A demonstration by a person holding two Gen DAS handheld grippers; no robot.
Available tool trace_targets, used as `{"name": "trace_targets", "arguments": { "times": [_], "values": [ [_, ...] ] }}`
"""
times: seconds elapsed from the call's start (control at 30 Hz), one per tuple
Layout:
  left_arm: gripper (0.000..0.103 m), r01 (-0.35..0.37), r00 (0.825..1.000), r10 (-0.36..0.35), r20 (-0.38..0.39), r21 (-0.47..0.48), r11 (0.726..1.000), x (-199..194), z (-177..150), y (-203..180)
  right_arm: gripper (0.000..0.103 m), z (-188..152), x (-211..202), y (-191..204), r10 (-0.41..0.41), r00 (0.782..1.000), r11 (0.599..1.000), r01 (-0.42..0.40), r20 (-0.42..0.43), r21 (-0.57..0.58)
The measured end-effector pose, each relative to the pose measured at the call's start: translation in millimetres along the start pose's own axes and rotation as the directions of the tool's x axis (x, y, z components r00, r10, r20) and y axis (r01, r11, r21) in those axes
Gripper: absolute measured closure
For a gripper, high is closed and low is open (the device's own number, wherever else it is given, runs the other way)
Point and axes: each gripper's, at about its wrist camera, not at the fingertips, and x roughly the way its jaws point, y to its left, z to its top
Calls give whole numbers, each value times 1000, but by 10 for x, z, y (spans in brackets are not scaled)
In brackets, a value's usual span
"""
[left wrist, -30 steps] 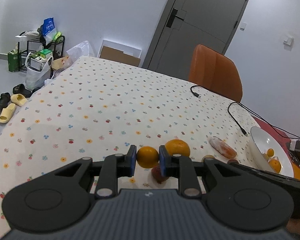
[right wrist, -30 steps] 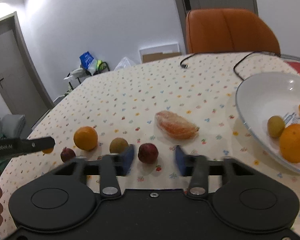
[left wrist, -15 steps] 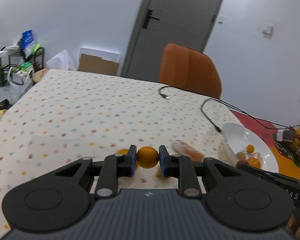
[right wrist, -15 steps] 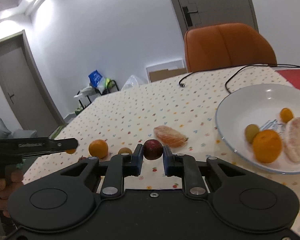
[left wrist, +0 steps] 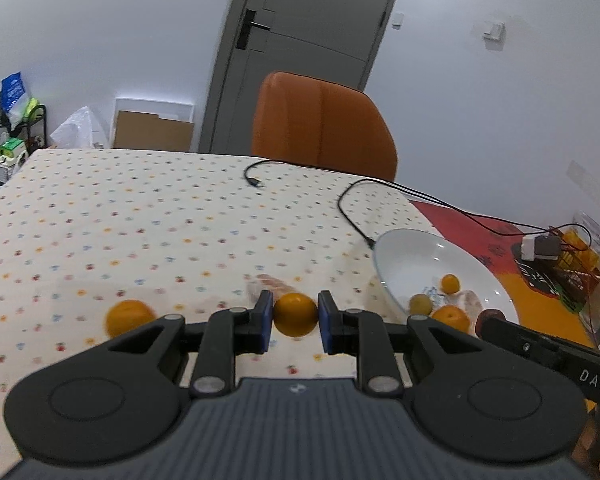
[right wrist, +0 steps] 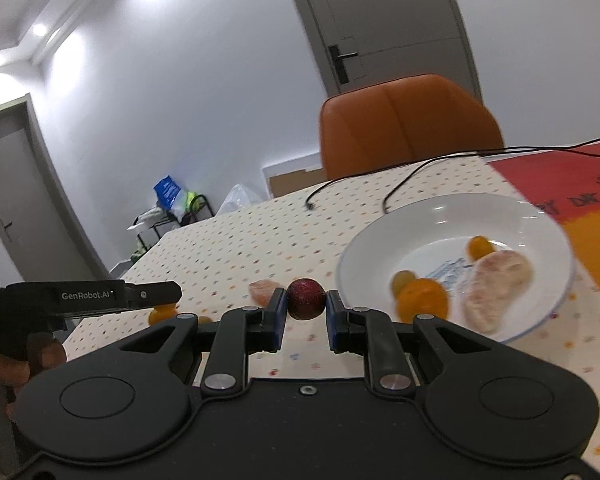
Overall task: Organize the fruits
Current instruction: 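Carry the tangerine and plum over the white bowl and open both tools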
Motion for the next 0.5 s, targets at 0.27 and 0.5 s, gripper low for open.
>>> {"name": "trace_targets", "arguments": {
  "times": [0.27,0.5],
  "values": [
    [81,34,999,-33,-23,45,998,202,9,-338,84,12,-153,-296,-38,999,999,37,22,25],
    [81,65,997,-62,-38,82,995,406,56,-620,84,-3,-191,-577,-63,998,996,61,27,71]
  ]
}}
